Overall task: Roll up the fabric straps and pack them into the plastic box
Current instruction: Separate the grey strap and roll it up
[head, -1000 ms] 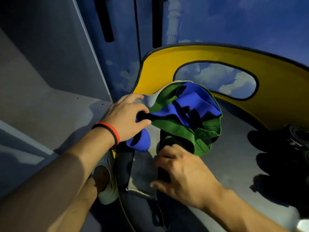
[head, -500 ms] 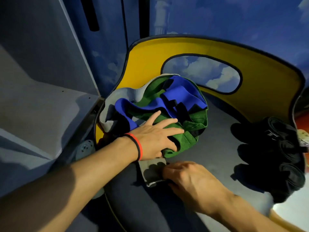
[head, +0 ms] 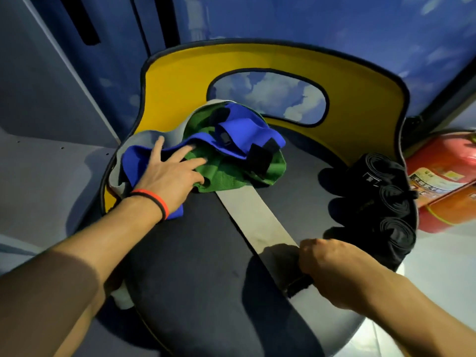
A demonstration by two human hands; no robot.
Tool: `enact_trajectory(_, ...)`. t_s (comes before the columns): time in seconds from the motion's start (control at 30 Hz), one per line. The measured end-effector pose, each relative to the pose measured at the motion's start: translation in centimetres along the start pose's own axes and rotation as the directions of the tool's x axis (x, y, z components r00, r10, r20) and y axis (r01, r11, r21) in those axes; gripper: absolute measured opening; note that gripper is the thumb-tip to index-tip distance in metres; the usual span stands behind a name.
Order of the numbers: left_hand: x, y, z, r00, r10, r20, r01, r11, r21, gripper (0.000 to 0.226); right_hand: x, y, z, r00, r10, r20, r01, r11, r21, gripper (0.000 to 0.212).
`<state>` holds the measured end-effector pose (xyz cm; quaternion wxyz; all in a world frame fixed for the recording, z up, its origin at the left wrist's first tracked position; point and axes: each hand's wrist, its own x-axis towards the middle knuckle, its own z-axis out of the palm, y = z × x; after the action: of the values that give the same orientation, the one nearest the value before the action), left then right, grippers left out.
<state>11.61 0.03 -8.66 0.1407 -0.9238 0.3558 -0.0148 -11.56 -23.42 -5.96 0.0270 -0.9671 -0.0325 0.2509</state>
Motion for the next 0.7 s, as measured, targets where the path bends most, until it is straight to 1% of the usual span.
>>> enact_trajectory(0.1,0.2,-1.3,-0.3,0.994,-0.101,0.040,0.102,0.995,-0.019,0.034,-0.7,0.3,-0.2,0.989,0.037,0.145,-0.027,0.997,-0.070,0.029)
enact_trajectory(0.17,0.3,-1.9,-0.4,0.991,-0.116,0.064,0.118,0.992,-0.034,0.035,-0.7,0.5,-0.7,0.980,0.051,0.195,-0.035,0.996,-0.083,0.029)
enact_trajectory(0.23,0.3,-1.4,-0.9,0.988,-0.106,0.110,0.111,0.993,-0.031,0.039,-0.5,0.9,-1.5,0.980,0.050,0.193,-0.039,0.998,-0.058,0.027)
enact_trajectory(0.27,0.4,-0.9,-1.2,0.986,-0.098,0.134,0.102,0.994,-0.027,0.038,-0.2,1.1,-1.8,0.984,0.045,0.171,-0.042,0.999,-0.019,0.026)
enact_trajectory(0.3,0.5,-0.1,-1.7,0.986,-0.089,0.142,0.093,0.996,-0.017,0.033,0.2,1.3,-2.0,0.992,0.041,0.123,-0.046,0.998,0.038,0.025)
enact_trajectory(0.33,0.6,0.6,-2.2,0.990,-0.081,0.116,0.083,0.997,-0.008,0.025,0.9,1.4,-2.0,0.998,0.036,0.046,-0.040,0.995,0.094,0.024)
enact_trajectory(0.37,0.7,1.3,-2.6,0.996,-0.078,0.047,0.079,0.997,-0.019,0.018,1.7,1.5,-1.9,0.998,0.027,-0.051,-0.021,0.992,0.126,0.025)
enact_trajectory(0.4,0.7,2.0,-3.0,0.995,-0.076,-0.060,0.073,0.996,-0.052,0.016,2.7,1.5,-1.5,0.989,0.019,-0.147,0.001,0.990,0.139,0.027)
enact_trajectory(0.43,0.8,2.7,-3.3,0.980,-0.064,-0.188,0.046,0.994,-0.098,0.018,3.7,1.3,-1.1,0.975,0.022,-0.220,0.013,0.988,0.156,0.032)
enact_trajectory(0.47,1.0,3.6,-3.4,0.946,-0.041,-0.321,-0.008,0.989,-0.149,0.018,4.6,1.0,-0.7,0.960,0.033,-0.279,0.020,0.982,0.186,0.039)
enact_trajectory(0.5,1.2,4.5,-3.5,0.907,-0.002,-0.421,-0.084,0.979,-0.186,0.017,5.5,0.6,-0.3,0.946,0.052,-0.320,0.022,0.974,0.224,0.045)
enact_trajectory(0.53,1.4,5.5,-3.6,0.888,0.055,-0.456,-0.159,0.969,-0.191,0.023,6.4,0.2,-0.1,0.932,0.066,-0.357,0.033,0.964,0.264,0.050)
enact_trajectory(0.57,1.7,6.4,-3.6,0.896,0.127,-0.426,-0.218,0.961,-0.171,0.039,7.1,-0.3,0.2,0.920,0.074,-0.384,0.051,0.951,0.304,0.054)
enact_trajectory(0.63,2.5,8.1,-3.9,0.916,0.264,-0.303,-0.306,0.947,-0.097,0.075,8.3,-1.0,0.4,0.904,0.074,-0.421,0.110,0.912,0.396,0.060)
enact_trajectory(0.67,2.9,8.8,-3.9,0.916,0.310,-0.255,-0.336,0.939,-0.069,0.085,8.8,-1.3,0.4,0.901,0.067,-0.428,0.139,0.890,0.434,0.059)
enact_trajectory(0.7,3.2,9.3,-3.9,0.916,0.342,-0.212,-0.360,0.932,-0.052,0.087,9.2,-1.5,0.5,0.899,0.061,-0.434,0.160,0.875,0.456,0.054)
